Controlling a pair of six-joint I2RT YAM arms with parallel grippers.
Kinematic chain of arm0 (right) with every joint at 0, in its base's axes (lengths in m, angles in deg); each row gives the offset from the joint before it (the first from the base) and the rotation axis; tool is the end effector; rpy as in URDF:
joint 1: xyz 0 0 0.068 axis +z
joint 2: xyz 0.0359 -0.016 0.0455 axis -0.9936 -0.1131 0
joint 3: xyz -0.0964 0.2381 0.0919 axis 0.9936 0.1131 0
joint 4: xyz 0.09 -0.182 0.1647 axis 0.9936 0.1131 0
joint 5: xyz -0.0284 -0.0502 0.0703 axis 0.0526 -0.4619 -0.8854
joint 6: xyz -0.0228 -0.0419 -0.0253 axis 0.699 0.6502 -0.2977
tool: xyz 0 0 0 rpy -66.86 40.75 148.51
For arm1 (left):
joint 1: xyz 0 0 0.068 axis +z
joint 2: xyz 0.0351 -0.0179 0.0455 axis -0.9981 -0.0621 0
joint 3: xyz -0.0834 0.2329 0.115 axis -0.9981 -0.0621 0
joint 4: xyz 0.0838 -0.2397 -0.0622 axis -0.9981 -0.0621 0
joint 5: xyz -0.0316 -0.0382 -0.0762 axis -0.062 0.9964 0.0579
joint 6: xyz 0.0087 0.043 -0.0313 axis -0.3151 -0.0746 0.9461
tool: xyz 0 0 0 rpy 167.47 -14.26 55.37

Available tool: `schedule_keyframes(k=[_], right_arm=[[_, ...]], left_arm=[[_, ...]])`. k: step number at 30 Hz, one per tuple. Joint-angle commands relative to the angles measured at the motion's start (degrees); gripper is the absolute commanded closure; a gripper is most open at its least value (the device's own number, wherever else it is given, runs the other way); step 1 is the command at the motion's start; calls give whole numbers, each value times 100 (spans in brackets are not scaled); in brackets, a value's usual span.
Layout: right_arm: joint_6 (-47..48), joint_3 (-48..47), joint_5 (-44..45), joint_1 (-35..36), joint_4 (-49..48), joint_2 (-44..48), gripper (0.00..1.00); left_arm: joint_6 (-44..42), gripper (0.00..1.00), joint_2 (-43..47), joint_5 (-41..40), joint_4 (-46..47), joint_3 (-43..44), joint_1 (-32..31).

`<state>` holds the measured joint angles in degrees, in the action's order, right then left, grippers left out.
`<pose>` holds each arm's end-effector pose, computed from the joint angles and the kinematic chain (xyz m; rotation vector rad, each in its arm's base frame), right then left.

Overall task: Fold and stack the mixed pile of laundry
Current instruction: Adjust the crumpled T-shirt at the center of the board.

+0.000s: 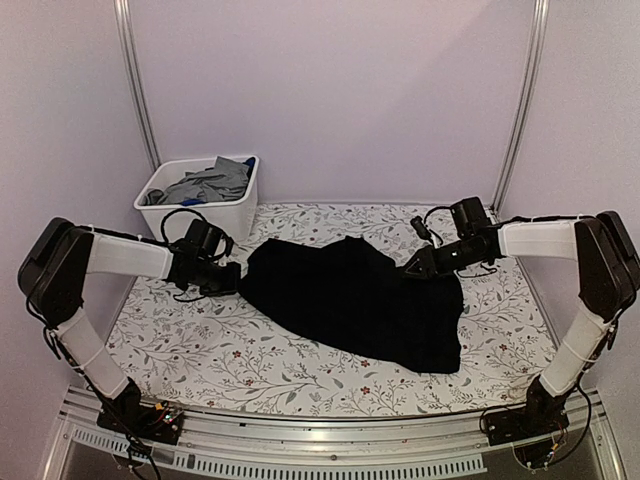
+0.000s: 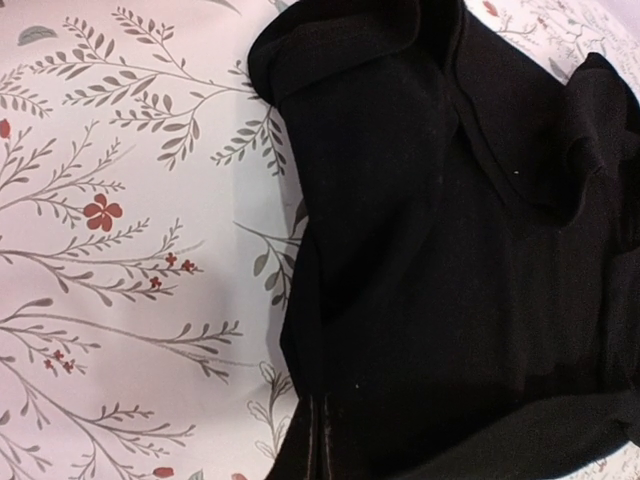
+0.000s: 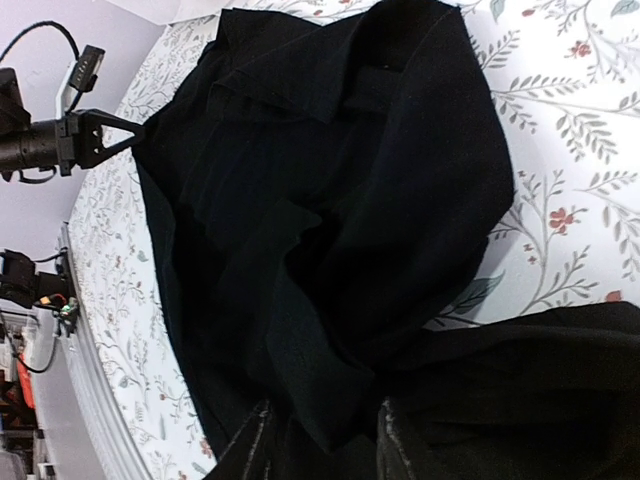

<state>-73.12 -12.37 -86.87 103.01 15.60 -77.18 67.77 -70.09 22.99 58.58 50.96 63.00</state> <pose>0.3201 0.1359 0.1908 -0.6001 2.4091 0.9721 0.2947 -0.1307 0.1488 -0.0826 2.5688 -0.4556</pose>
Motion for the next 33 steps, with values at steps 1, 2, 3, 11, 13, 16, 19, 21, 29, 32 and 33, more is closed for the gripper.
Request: schedule_keyframes(k=[1,2,3,11,13,16,19,21,29,32,33], right_arm=[[85,-164,-781,100,-138,-221,78],[128,-179,-823,150,-104,-235,83],[173,-186,-856,217,-79,-238,86],[196,-160,-663,733,32,-187,99],[176,-84,-623,878,44,-1,100],[179,71,-688,1214,160,341,100],[267,267,-780,1663,324,600,100],[354,380,-865,1940,427,678,100],[477,524,-888,3694,548,267,100],[469,814,-651,3832,299,339,94],[438,915,-484,3836,197,439,75]], left_arm=[[-69,100,-50,47,83,134,86],[-73,100,-44,39,72,142,86],[-75,100,-37,38,72,143,88],[-86,100,-49,25,54,135,94],[-87,100,-43,35,52,127,96],[-83,100,-41,28,48,104,110],[-85,100,-26,51,57,83,105],[-87,100,-32,54,68,66,103],[-87,100,-38,55,56,55,106],[-87,100,-29,69,48,55,107],[-90,100,-21,64,42,55,105]])
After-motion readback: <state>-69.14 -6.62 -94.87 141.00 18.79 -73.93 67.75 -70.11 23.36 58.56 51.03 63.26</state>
